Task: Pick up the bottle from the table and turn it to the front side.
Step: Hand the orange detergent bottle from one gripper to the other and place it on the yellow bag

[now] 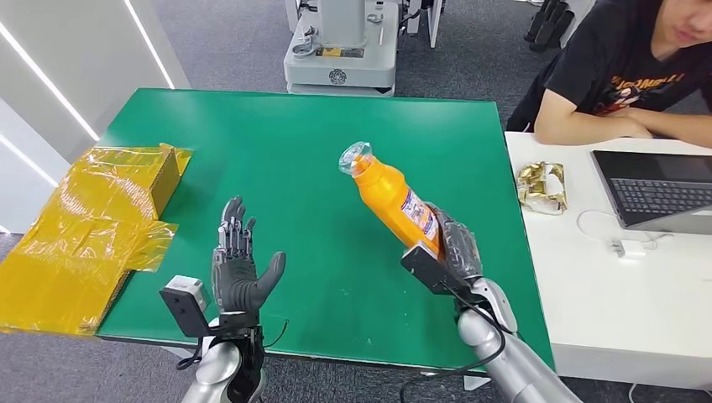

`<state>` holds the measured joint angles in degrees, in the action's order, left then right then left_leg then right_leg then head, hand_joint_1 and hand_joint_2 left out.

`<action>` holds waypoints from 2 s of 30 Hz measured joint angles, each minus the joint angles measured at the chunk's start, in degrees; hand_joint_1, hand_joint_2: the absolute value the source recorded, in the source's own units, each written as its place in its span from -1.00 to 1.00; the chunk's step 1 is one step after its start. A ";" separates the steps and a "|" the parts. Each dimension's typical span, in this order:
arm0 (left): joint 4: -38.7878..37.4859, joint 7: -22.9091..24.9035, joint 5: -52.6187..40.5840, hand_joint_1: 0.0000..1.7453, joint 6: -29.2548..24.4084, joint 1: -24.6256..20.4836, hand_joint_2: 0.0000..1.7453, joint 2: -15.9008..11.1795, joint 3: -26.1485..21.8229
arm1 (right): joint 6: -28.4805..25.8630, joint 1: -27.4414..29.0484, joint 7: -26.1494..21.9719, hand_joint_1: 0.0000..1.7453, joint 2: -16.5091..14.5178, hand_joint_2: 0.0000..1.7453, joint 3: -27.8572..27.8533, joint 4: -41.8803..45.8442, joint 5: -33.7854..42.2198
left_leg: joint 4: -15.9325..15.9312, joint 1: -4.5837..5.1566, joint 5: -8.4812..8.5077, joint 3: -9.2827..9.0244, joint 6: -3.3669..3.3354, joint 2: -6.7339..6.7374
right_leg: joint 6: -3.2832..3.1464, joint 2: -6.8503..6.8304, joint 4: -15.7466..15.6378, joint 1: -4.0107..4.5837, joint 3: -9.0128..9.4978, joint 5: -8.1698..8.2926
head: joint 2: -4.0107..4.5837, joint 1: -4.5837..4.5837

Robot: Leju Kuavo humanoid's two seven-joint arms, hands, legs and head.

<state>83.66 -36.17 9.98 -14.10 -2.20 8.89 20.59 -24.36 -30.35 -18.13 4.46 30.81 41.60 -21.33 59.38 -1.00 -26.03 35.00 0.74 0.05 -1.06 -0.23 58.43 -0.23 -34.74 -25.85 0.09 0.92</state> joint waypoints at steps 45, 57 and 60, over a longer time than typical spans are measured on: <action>-12.91 6.11 0.63 -0.43 11.58 -9.06 1.00 -0.04 6.52 | 26.34 1.64 -4.09 1.00 -2.30 1.00 5.85 3.66 -5.47 | -0.01 0.00 0.00 0.09 0.01 0.02 | 0.00 0.03 0.01 0.00 -0.08 0.00 | 0.00 0.00; -12.91 5.54 0.85 1.00 11.13 -8.86 1.00 -0.06 6.51 | 24.81 -0.49 -5.13 1.00 -3.04 1.00 6.97 -0.03 -5.50 | -0.01 0.00 0.00 0.11 0.00 0.01 | 0.00 0.03 0.01 0.00 -0.09 0.00 | 0.00 0.00; -12.92 5.32 0.97 1.00 11.15 -9.03 1.00 -0.12 6.51 | 24.35 -0.58 -5.66 1.00 -3.26 1.00 7.02 -0.45 -5.26 | -0.01 0.00 0.00 0.11 0.00 0.01 | 0.00 0.03 0.01 0.00 -0.10 0.00 | 0.00 0.00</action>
<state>70.75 -30.85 10.95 -2.95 -11.23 8.77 27.10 -0.02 -30.93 -23.79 1.20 37.83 41.16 -26.59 59.37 -1.00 -26.03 35.10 0.75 0.06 -1.06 -0.20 58.44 -0.23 -34.84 -25.85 0.09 0.92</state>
